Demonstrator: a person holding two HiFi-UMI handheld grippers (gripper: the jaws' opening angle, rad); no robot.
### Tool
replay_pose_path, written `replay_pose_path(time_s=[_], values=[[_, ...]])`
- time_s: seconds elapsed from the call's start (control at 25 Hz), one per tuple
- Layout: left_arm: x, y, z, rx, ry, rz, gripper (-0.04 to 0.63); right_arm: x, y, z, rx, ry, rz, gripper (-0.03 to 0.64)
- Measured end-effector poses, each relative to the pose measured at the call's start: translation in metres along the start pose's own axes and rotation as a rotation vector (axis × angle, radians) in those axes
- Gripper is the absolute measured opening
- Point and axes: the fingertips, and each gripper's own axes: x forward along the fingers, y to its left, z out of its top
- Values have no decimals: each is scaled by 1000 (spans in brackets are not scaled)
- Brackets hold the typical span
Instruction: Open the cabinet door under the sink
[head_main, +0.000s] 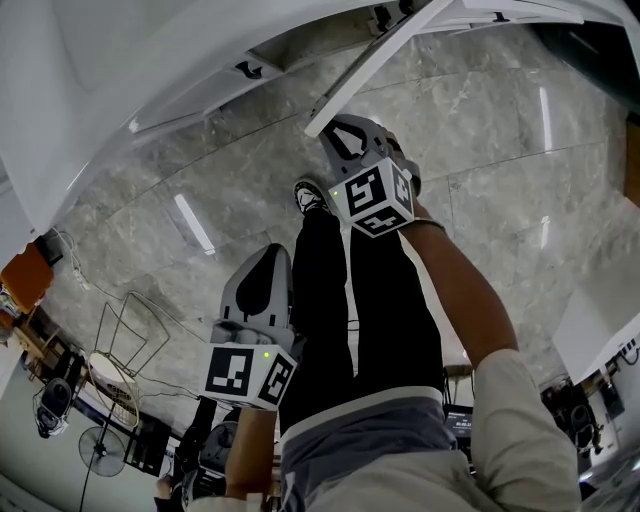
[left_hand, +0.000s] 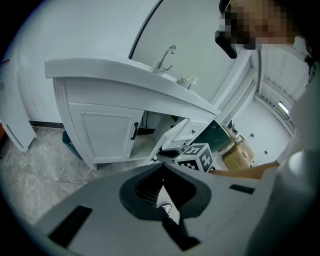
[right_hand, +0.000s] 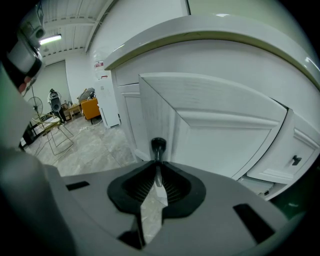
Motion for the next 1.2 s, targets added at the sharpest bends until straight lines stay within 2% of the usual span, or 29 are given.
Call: replay_pose_path(time_s=[0.44,0.76,1.2], values=[[7,-7,-1,20,19,-25,-2,-11,2,-20,-20,19,18,55],[6,-16,-4,28,14,-30,-2,-23,1,-33,-77,26,47,55],[2,-18,-14,36,26,-39,-2,-49,-5,-59,-104,67,46,55]])
